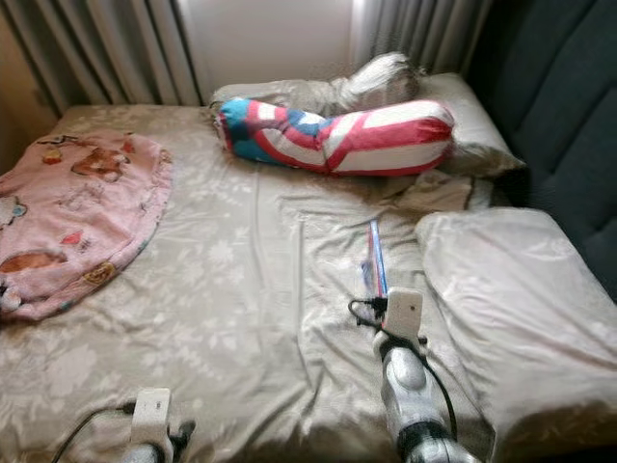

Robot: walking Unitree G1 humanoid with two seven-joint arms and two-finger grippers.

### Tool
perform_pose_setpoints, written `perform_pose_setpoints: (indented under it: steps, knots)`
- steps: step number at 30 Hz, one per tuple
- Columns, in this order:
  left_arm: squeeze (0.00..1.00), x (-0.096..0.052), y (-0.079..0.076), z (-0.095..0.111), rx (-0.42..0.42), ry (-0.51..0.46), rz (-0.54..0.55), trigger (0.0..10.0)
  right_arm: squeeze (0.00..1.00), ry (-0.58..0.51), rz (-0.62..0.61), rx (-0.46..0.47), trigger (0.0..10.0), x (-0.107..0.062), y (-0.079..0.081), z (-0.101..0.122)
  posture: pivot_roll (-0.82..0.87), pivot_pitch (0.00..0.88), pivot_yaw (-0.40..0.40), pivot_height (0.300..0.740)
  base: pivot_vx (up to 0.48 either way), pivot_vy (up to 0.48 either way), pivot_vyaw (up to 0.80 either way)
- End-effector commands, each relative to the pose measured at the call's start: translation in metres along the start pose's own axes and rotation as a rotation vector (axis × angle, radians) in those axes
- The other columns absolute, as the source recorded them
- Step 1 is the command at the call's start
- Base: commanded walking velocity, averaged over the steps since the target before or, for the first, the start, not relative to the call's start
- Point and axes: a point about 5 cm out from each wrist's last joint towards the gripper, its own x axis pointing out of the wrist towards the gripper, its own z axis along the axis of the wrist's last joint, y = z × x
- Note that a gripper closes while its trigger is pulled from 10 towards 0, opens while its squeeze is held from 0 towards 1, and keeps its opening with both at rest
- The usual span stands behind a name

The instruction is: Clean up the room

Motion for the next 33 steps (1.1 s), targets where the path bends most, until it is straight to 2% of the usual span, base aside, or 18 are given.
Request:
perform_pose_setpoints:
  steps: [1,5,23,33]
  knots:
    - [0.00,0.000,0.000,-0.002,0.011,0.006,-0.005,10.0,0.00,-0.028,0.002,0.008,10.0,0.003,0.002,0.007,-0.10,0.024,-0.024,0.740,0.000,0.000,-0.71]
    - [0.00,0.000,0.000,-0.001,0.012,0.005,-0.004,10.0,0.00,-0.031,0.007,0.010,10.0,0.003,0.002,0.008,-0.10,0.025,-0.024,0.740,0.000,0.000,-0.71]
    - [0.00,0.000,0.000,-0.001,0.016,0.007,-0.006,10.0,0.00,-0.030,0.057,-0.008,10.0,0.003,0.008,0.008,-0.10,0.033,-0.024,0.740,0.000,0.000,0.00]
    - [0.00,0.000,0.001,-0.002,0.015,0.010,-0.005,10.0,0.00,-0.025,0.078,-0.012,10.0,0.003,0.012,0.008,-0.10,0.038,-0.024,0.671,0.000,0.000,0.00]
